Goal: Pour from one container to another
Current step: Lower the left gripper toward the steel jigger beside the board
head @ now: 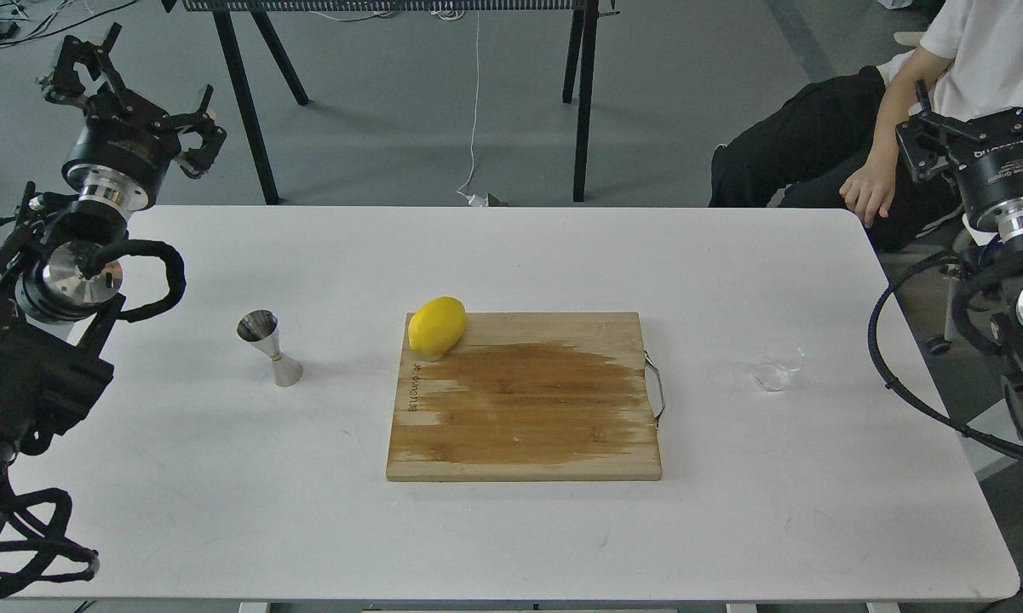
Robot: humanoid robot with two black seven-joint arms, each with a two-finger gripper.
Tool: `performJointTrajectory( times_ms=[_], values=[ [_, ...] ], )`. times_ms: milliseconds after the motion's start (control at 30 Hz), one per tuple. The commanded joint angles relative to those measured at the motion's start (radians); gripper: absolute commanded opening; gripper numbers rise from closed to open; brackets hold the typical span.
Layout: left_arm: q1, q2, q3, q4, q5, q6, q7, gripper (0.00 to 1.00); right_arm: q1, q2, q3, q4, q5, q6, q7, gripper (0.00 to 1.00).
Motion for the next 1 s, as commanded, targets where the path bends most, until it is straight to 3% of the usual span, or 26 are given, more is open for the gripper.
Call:
performJointTrajectory(
  times_ms=[0, 167, 334, 467, 634, 768, 968],
  values=[
    [0.0, 0.002, 0.0, -0.001, 0.0, -0.006, -0.001, 1.0, -0.006, 0.0, -0.002, -0.005, 0.0, 0.0, 0.0, 1.0],
    [0.0, -0.008, 0.0, -0.021, -0.003, -0.055, -0.073, 1.0, -0.023, 0.009, -0.003, -0.009, 0.0, 0.0, 0.0, 1.0],
    [0.029, 0.008, 0.035, -0.082, 0.012, -0.059, -0.069, 1.0, -0.078, 0.004, -0.003, 0.012, 0.002, 0.0, -0.005, 1.0],
    [0.054, 0.147, 0.172, -0.273, 0.065, -0.038, -0.076, 1.0, -0.095, 0.0, 0.011, 0.015, 0.003, 0.0, -0.005, 1.0],
    [0.136, 0.342, 0.282, -0.591, 0.289, 0.117, -0.08, 1.0, -0.113, -0.004, 0.018, -0.026, 0.005, 0.0, 0.0, 1.0],
    [0.231, 0.489, 0.314, -0.778, 0.539, 0.152, -0.089, 0.99, -0.126, 0.003, 0.017, -0.029, 0.008, 0.0, 0.001, 1.0],
    [0.457, 0.63, 0.318, -0.909, 0.864, 0.307, -0.161, 0.99, -0.13, 0.001, 0.02, -0.023, 0.014, 0.0, 0.003, 1.0]
  ],
)
